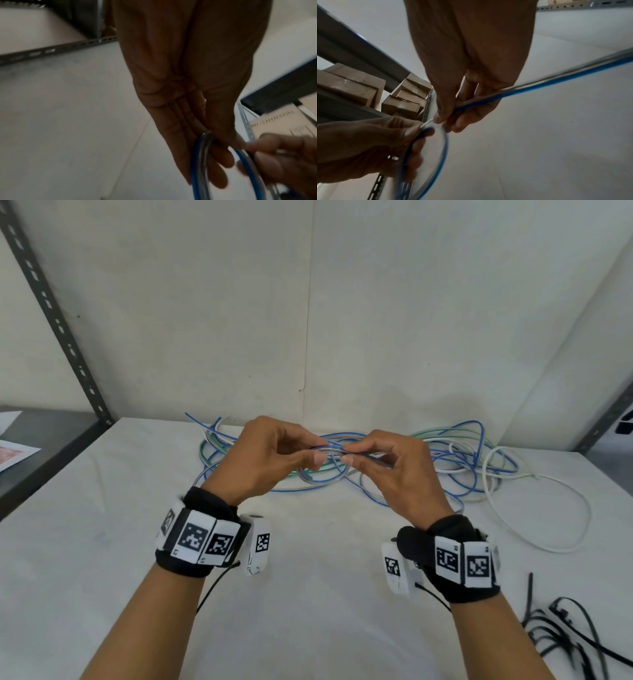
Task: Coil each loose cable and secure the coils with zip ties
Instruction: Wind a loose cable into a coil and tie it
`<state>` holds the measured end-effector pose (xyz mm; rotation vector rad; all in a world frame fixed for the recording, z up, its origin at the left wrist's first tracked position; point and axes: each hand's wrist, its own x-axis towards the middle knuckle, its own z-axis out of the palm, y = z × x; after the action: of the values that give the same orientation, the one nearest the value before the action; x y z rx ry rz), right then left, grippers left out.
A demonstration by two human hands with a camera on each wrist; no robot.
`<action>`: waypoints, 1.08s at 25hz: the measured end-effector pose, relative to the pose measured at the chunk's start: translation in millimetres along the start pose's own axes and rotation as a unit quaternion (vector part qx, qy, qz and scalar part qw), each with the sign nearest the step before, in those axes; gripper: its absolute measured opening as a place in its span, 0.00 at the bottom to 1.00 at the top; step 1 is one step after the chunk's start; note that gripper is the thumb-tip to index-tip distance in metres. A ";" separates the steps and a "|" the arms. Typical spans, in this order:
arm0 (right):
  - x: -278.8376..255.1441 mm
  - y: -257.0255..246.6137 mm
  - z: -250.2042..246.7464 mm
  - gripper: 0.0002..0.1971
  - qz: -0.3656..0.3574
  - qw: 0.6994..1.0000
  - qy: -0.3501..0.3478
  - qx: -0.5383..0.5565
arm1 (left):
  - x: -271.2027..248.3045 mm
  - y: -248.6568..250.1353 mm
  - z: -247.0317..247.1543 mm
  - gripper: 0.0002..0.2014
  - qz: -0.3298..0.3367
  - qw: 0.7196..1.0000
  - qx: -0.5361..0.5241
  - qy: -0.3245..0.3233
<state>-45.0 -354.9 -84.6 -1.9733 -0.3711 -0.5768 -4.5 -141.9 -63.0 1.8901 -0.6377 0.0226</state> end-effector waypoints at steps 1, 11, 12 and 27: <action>0.8 -0.5 -3.2 0.04 -0.009 1.000 0.004 -0.014 | 0.6 -1.0 0.9 0.07 0.001 1.000 0.026 -0.002; 4.6 -10.2 -7.2 0.08 0.020 0.987 0.141 0.076 | 2.8 5.4 4.4 0.08 0.022 0.989 -0.124 0.079; 4.5 -10.6 -2.6 0.07 0.028 0.982 0.158 0.094 | 3.8 5.5 4.2 0.08 0.025 0.985 -0.144 0.093; -0.4 -4.0 6.2 0.08 -0.007 0.999 -0.031 0.039 | 4.6 1.2 25.9 0.15 -0.084 0.974 -0.204 -0.058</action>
<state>-45.8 -347.6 -84.2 -1.9193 -0.4401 -0.5028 -8.2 -166.6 -71.2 1.5459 -0.5125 -0.3076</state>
